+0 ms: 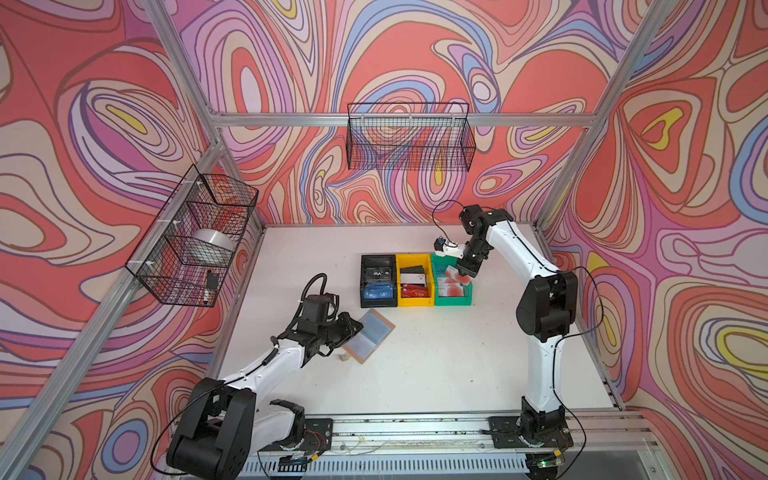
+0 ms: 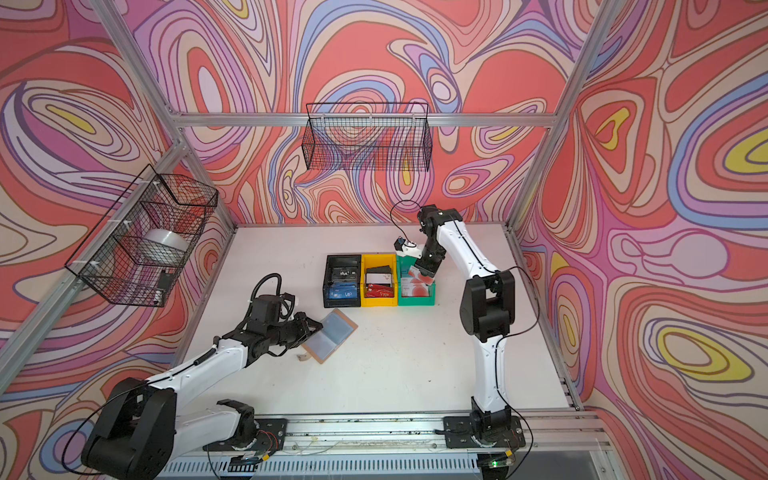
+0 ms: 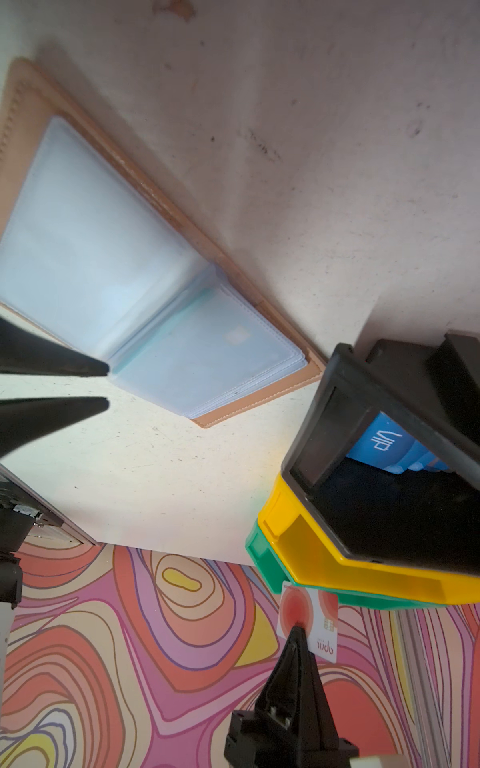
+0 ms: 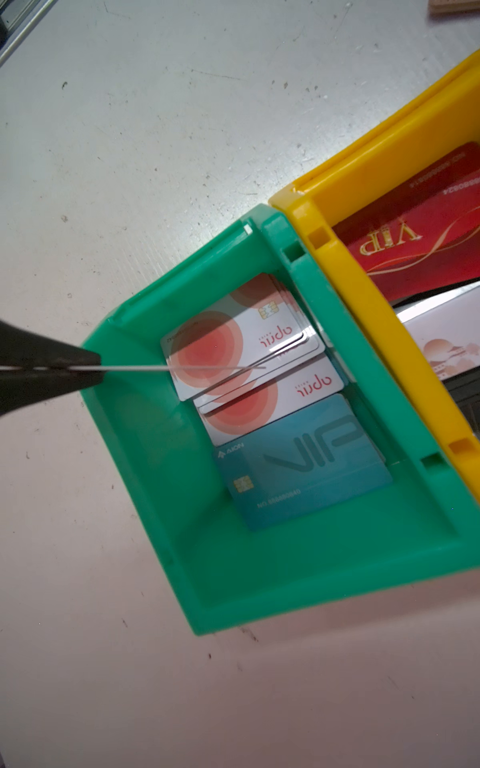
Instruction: Take the credit cards out of the card holder
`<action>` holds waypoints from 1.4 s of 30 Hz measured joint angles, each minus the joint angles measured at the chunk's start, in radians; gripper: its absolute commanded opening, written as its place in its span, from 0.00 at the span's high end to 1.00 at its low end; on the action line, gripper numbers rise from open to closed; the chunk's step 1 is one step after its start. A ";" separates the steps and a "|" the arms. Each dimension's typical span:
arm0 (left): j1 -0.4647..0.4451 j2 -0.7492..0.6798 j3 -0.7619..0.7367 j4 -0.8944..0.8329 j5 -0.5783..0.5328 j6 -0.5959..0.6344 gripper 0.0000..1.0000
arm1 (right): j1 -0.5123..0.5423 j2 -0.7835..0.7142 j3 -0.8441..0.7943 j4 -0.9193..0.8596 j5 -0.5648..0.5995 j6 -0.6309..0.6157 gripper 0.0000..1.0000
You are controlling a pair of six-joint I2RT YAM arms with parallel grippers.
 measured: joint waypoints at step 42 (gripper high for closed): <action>0.012 0.000 0.000 -0.022 -0.011 0.024 0.85 | 0.078 0.056 -0.119 0.035 0.037 -0.045 0.84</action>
